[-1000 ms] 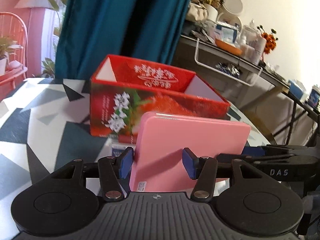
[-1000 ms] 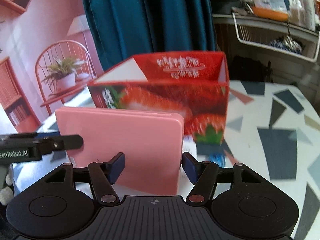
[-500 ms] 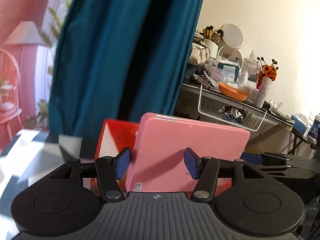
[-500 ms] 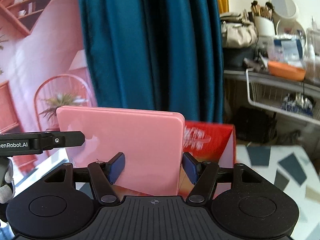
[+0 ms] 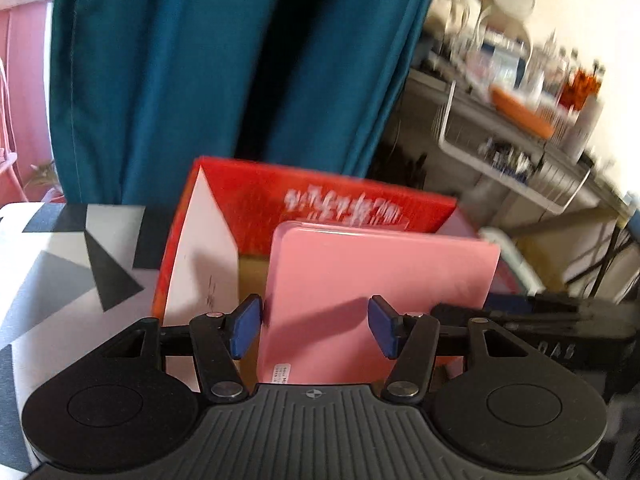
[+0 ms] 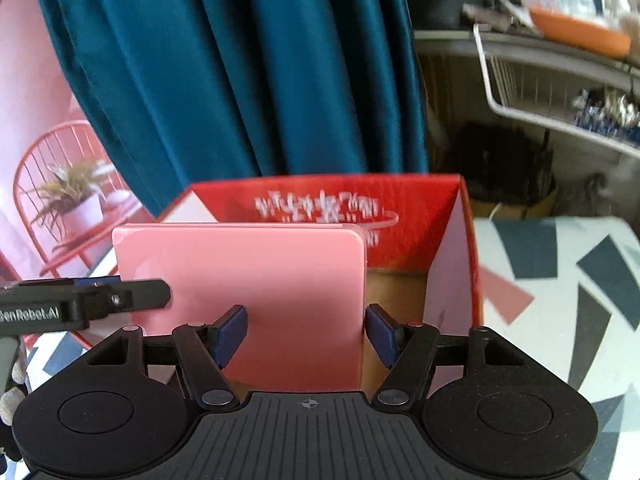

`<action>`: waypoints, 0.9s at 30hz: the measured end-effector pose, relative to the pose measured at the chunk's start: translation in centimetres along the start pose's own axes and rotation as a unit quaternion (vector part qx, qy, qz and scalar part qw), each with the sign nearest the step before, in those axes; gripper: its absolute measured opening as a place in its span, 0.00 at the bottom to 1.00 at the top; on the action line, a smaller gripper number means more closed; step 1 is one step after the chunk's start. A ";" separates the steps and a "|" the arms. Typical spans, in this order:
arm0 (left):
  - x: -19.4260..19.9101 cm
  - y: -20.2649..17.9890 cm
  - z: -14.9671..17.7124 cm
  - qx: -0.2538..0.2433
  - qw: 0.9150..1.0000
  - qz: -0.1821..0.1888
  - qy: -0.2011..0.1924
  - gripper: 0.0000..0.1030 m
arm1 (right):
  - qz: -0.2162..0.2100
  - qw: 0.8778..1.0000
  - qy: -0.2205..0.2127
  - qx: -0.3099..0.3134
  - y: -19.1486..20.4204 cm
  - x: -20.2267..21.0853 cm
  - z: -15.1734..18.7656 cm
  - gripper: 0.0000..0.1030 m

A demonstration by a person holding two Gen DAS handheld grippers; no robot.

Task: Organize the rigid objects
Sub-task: 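Lift the pink case into the strawberry box and open the left gripper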

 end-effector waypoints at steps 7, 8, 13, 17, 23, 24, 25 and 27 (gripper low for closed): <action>-2.1 1.5 1.0 -0.032 0.999 -0.023 0.031 0.58 | 0.007 0.999 0.048 -0.011 0.2 -2.4 1.5 0.62; -2.2 1.5 1.0 -0.037 0.998 -0.025 0.033 0.58 | 0.007 0.999 0.053 -0.009 0.4 -2.5 1.8 0.62; -2.7 1.2 0.9 -0.045 0.998 -0.027 0.038 0.62 | 0.023 0.998 0.063 0.001 0.6 -2.8 1.9 0.62; -3.5 1.0 1.0 -0.051 0.997 -0.045 0.048 0.65 | 0.038 0.998 0.058 0.008 0.6 -3.4 1.6 0.61; -3.3 0.5 0.1 -0.054 0.997 -0.055 0.025 0.80 | 0.063 0.997 0.029 0.021 0.3 -3.3 0.4 0.64; -3.0 0.5 -0.1 -0.054 0.997 -0.052 0.019 0.81 | 0.061 0.998 0.025 0.022 0.2 -3.0 0.3 0.64; -2.6 0.5 -0.2 -0.054 0.997 -0.050 0.013 0.82 | 0.058 0.998 0.020 0.022 0.2 -2.6 0.3 0.65; -1.8 0.4 -0.4 -0.054 0.997 -0.049 0.000 0.83 | 0.058 0.998 0.005 0.023 0.0 -1.7 0.1 0.79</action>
Point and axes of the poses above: each gripper's, at about its wrist camera, not at the fingertips, and x roughly against the way its jaws point, y to its left, z to its underside, the point moved 9 cm from there along -x, roughly the way its jaws point, and after that the axes turned 7 degrees about z, right-handed, at the moved point
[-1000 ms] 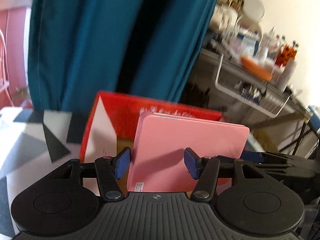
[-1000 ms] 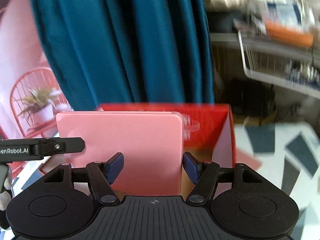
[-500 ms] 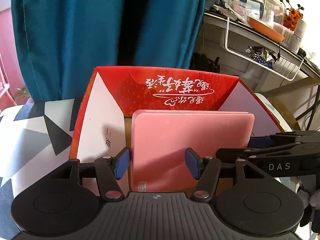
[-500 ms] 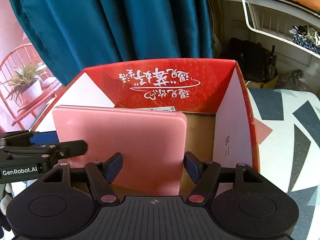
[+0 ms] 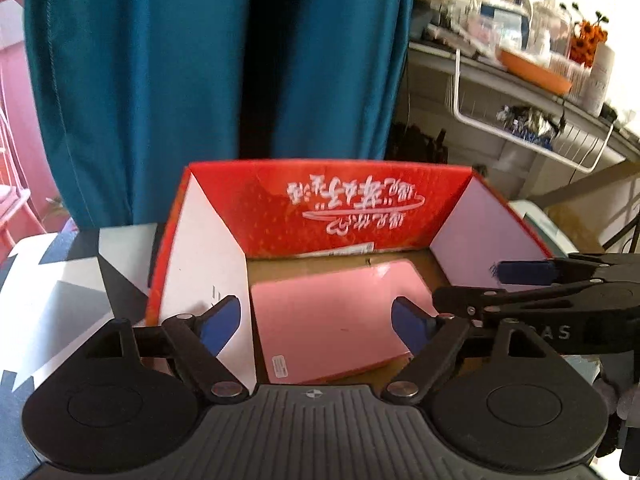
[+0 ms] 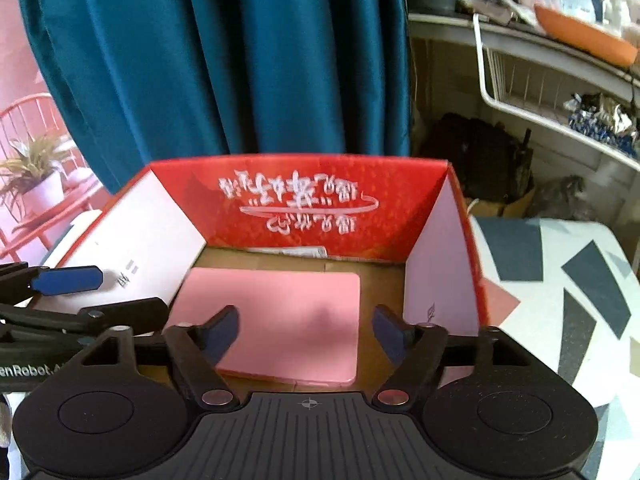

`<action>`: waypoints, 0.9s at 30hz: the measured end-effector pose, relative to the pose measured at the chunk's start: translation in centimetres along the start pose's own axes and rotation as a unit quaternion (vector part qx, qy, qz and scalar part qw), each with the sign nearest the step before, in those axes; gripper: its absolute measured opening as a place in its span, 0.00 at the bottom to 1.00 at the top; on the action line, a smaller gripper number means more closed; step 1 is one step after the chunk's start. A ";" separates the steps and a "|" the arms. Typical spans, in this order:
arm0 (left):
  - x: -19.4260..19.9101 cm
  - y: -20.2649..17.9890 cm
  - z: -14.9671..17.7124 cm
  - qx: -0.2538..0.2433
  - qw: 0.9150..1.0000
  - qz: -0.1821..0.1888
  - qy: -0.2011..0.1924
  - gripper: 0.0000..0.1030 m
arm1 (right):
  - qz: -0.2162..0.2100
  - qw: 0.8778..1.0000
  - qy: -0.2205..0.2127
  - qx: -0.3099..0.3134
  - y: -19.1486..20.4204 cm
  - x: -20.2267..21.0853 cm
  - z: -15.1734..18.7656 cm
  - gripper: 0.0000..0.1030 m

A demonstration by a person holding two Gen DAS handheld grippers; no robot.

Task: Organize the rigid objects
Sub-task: 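Lift the pink case into the strawberry box and open the left gripper, then withdraw the left tool from the box back toward the table items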

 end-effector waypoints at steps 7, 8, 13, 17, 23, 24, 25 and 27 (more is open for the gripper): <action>4.1 -0.8 0.0 -0.030 0.998 -0.024 -0.043 1.00 | -0.012 0.997 -0.069 0.020 -0.1 3.8 -0.3 1.00; 4.6 -0.7 0.0 -0.032 0.998 -0.035 -0.044 1.00 | -0.013 0.997 -0.074 0.022 -0.1 4.2 -0.3 1.00; 7.7 -0.8 0.9 -0.024 0.996 -0.049 -0.071 1.00 | -0.029 0.994 -0.103 -0.001 -0.5 6.7 0.1 1.00; 10.5 -1.5 2.5 -0.024 0.994 -0.042 -0.102 1.00 | -0.036 0.992 -0.118 -0.036 -1.1 8.6 1.1 1.00; 12.8 -2.6 5.4 -0.023 0.991 -0.056 -0.120 1.00 | -0.063 0.984 -0.153 -0.063 -0.9 11.5 4.0 1.00; 12.9 -2.7 5.9 -0.024 0.991 -0.060 -0.116 1.00 | -0.064 0.984 -0.157 -0.062 -0.9 11.9 4.7 1.00; 12.9 -2.9 6.6 -0.022 0.992 -0.062 -0.110 1.00 | -0.066 0.984 -0.156 -0.061 -0.8 12.1 5.5 1.00; 12.9 -3.0 7.8 -0.017 0.993 -0.068 -0.098 1.00 | -0.070 0.984 -0.151 -0.060 -0.6 12.5 7.2 1.00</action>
Point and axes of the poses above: each gripper's, at about its wrist camera, not at the fingertips, and x roughly against the way its jaws point, y to its left, z to its underside, the point moved 9 cm from there along -x, roughly the way its jaws point, and after that the axes turned 7 degrees about z, right-handed, at the moved point
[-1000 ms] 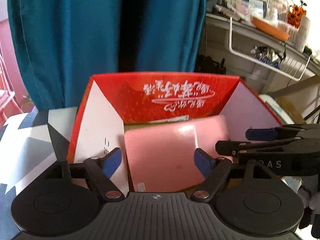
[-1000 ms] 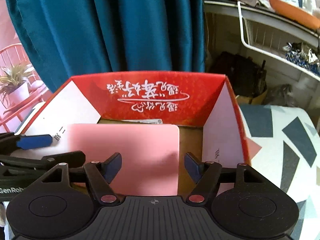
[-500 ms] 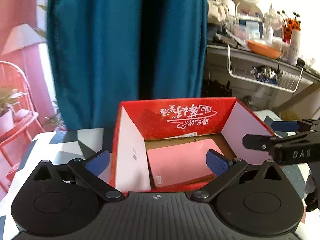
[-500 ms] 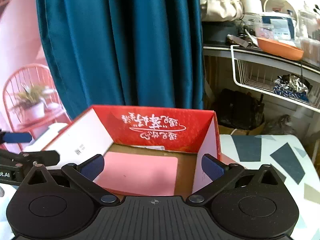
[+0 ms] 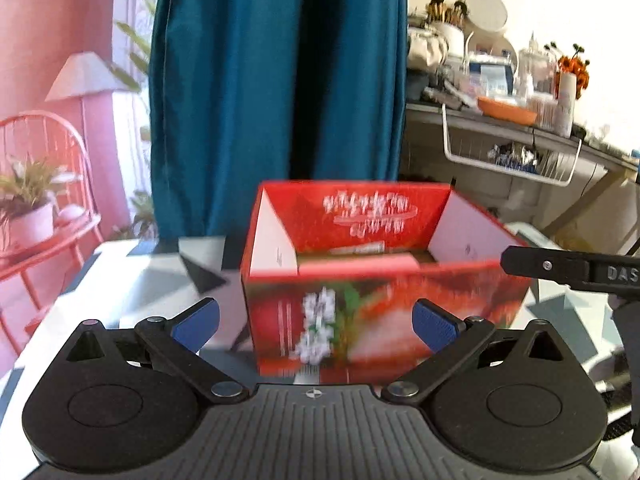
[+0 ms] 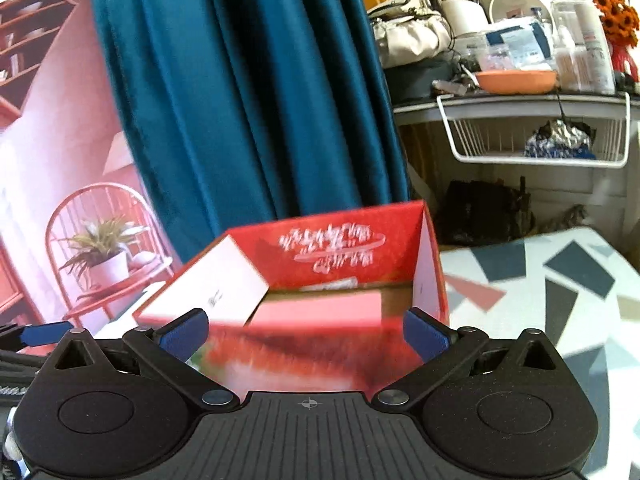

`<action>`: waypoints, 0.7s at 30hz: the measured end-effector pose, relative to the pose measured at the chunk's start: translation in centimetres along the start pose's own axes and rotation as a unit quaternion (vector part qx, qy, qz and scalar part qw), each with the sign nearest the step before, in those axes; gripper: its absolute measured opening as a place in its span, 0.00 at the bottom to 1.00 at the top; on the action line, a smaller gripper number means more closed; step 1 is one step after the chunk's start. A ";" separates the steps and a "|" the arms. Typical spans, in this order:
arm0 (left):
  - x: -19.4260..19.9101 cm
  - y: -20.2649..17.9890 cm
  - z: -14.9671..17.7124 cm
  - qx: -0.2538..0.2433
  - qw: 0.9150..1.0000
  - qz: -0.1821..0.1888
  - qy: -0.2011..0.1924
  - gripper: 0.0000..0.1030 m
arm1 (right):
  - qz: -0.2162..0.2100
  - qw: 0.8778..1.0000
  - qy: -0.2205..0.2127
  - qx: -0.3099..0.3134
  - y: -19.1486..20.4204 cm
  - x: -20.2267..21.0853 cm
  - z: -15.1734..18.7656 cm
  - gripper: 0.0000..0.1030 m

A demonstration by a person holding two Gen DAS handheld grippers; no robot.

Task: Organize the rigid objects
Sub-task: 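Withdraw the left tool from the box back toward the table items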

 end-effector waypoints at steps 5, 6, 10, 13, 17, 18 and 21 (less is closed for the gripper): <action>1.3 0.3 3.0 0.021 0.999 -0.019 0.018 1.00 | -0.002 1.000 0.021 0.004 -0.2 1.6 4.1 1.00; 1.6 0.2 3.8 0.025 0.999 -0.016 0.025 1.00 | -0.004 1.000 0.030 0.004 -0.3 1.9 5.1 1.00; 2.5 0.7 6.4 0.048 0.997 -0.008 0.061 1.00 | 0.013 0.998 0.053 0.024 -0.7 3.5 8.6 1.00; 3.0 0.6 7.6 0.030 0.996 -0.003 0.085 1.00 | 0.025 0.996 0.063 0.060 -0.8 4.6 10.8 1.00; 3.2 0.3 9.7 0.034 0.993 -0.005 0.112 1.00 | 0.030 0.991 0.114 0.066 -0.9 5.0 13.4 1.00; 3.1 0.0 10.3 0.030 0.992 -0.001 0.121 1.00 | 0.033 0.989 0.126 0.070 -0.8 5.0 14.2 1.00; 2.9 -0.5 11.9 0.024 0.988 0.005 0.150 1.00 | 0.036 0.984 0.152 0.088 -0.2 5.0 16.2 1.00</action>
Point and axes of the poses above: each gripper's, at about its wrist camera, not at the fingertips, and x roughly against the way its jaws point, y to its left, z to its underside, the point moved 9 cm from there along -x, roughly the way its jaws point, and after that the axes turned 7 degrees about z, right-handed, at the moved point
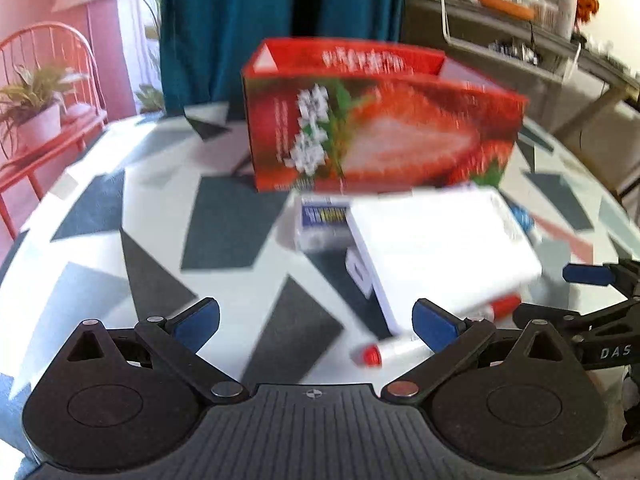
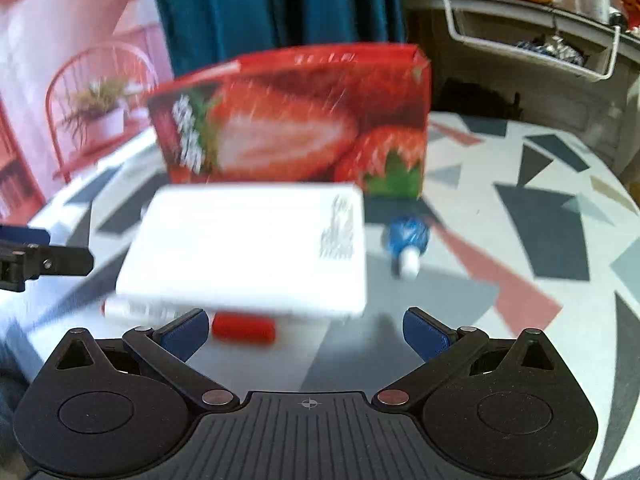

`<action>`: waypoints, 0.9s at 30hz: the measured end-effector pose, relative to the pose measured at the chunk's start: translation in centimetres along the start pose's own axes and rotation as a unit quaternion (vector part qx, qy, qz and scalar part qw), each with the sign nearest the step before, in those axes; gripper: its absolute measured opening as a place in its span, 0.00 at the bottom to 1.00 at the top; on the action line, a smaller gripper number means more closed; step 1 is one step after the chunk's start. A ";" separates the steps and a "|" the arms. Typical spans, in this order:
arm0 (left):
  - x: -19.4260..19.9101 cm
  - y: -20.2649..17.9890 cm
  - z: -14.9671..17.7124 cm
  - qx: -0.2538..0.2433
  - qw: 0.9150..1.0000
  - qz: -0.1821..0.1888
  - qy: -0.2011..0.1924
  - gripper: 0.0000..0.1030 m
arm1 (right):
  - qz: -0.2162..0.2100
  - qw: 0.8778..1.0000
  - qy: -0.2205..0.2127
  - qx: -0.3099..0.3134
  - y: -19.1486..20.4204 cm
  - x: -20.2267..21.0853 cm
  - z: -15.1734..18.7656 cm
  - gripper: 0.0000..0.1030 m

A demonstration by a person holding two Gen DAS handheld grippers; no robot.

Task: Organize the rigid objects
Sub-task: 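Withdraw the left tool from the box back toward the table items, then grasp the red-capped white marker with the left gripper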

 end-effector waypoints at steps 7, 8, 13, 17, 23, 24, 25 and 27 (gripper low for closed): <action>-1.2 -0.1 2.2 0.006 0.999 0.006 0.038 1.00 | 0.004 1.000 0.016 0.021 1.0 -0.9 1.0 1.00; -1.4 0.1 2.4 0.012 0.999 0.008 0.042 1.00 | 0.007 1.000 0.014 0.027 1.1 -1.0 1.0 1.00; -2.1 0.5 3.2 0.029 0.998 0.014 0.056 0.99 | 0.023 0.998 0.005 0.055 1.6 -1.2 1.3 1.00; -2.4 0.2 3.3 0.015 0.998 0.007 0.059 1.00 | 0.020 0.998 0.002 0.055 1.5 -1.2 1.1 1.00; -2.5 -0.3 3.5 -0.006 0.998 -0.004 0.061 1.00 | 0.018 0.998 0.000 0.053 1.5 -1.2 1.1 1.00; -2.5 -0.3 3.5 -0.006 0.998 -0.004 0.061 1.00 | 0.018 0.998 0.000 0.053 1.5 -1.2 1.0 1.00; -2.5 -0.3 3.5 -0.006 0.998 -0.004 0.061 1.00 | 0.018 0.998 0.000 0.053 1.5 -1.2 1.1 1.00; -2.5 -0.3 3.5 -0.006 0.998 -0.004 0.062 1.00 | 0.017 0.998 0.000 0.052 1.5 -1.2 1.1 1.00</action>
Point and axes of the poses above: each gripper's, at about its wrist camera, not at the fingertips, and x roughly against the way its jaws point, y to its left, z to its underside, the point moved 9 cm from there along -x, roughly the way its jaws point, and after that the axes turned 7 degrees about z, right-handed, at the moved point
